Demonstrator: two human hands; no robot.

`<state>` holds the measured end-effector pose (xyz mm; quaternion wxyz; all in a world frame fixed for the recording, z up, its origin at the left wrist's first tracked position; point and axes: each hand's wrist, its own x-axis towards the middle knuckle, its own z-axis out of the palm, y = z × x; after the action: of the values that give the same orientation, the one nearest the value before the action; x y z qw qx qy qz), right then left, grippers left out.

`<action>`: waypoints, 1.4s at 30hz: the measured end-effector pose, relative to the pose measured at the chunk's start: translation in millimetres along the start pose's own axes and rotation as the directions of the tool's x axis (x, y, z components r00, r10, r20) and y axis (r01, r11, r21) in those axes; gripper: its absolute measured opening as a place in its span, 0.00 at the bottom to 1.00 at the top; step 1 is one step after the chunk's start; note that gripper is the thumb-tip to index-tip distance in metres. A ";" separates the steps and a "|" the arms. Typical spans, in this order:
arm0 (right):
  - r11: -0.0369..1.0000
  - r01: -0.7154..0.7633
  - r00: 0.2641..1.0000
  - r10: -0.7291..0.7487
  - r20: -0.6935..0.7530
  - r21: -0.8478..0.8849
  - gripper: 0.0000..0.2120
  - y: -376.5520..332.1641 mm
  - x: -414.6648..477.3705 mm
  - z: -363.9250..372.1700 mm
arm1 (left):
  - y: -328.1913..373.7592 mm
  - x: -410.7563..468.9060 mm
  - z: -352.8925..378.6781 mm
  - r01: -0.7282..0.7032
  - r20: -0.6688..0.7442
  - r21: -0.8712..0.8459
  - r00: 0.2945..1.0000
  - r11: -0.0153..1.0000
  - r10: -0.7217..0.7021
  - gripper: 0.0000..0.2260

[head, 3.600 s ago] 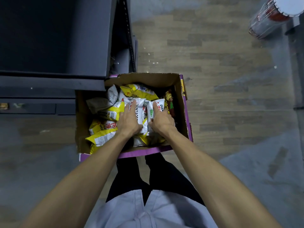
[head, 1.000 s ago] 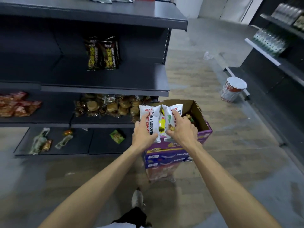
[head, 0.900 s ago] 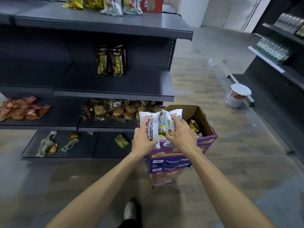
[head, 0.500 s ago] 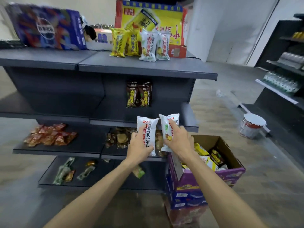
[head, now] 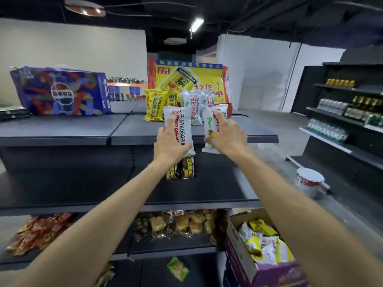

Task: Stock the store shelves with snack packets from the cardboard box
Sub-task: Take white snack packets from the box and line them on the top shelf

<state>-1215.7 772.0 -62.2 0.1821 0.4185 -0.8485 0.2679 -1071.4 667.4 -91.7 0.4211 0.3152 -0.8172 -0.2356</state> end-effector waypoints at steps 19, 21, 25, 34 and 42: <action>0.998 0.058 0.998 -0.058 -0.005 0.018 0.37 85.1 207.9 69.4 | 9.6 177.5 134.6 0.026 -0.088 0.225 0.996 0.974 -0.006 0.36; 0.997 0.066 0.998 -0.066 -0.003 0.031 0.36 89.4 224.7 82.0 | 5.0 188.2 144.5 0.041 -0.101 0.261 0.995 0.964 -0.015 0.37; 0.996 0.070 0.997 -0.068 -0.029 0.051 0.36 88.6 250.5 107.5 | -2.1 203.6 156.6 0.048 -0.133 0.338 0.991 0.940 -0.004 0.35; 0.995 0.093 0.994 -0.090 -0.065 0.043 0.42 95.8 254.8 171.1 | -31.2 200.2 181.8 0.075 -0.168 0.422 0.986 0.903 -0.004 0.39; 0.994 0.112 0.987 -0.112 -0.113 -0.007 0.42 97.7 256.1 186.7 | -30.7 206.6 184.5 0.058 -0.191 0.479 0.981 0.876 0.039 0.35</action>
<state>-1459.8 551.3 -102.7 0.2450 0.4497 -0.8119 0.2802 -1308.3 520.8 -98.8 0.4058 0.4357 -0.8034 0.0052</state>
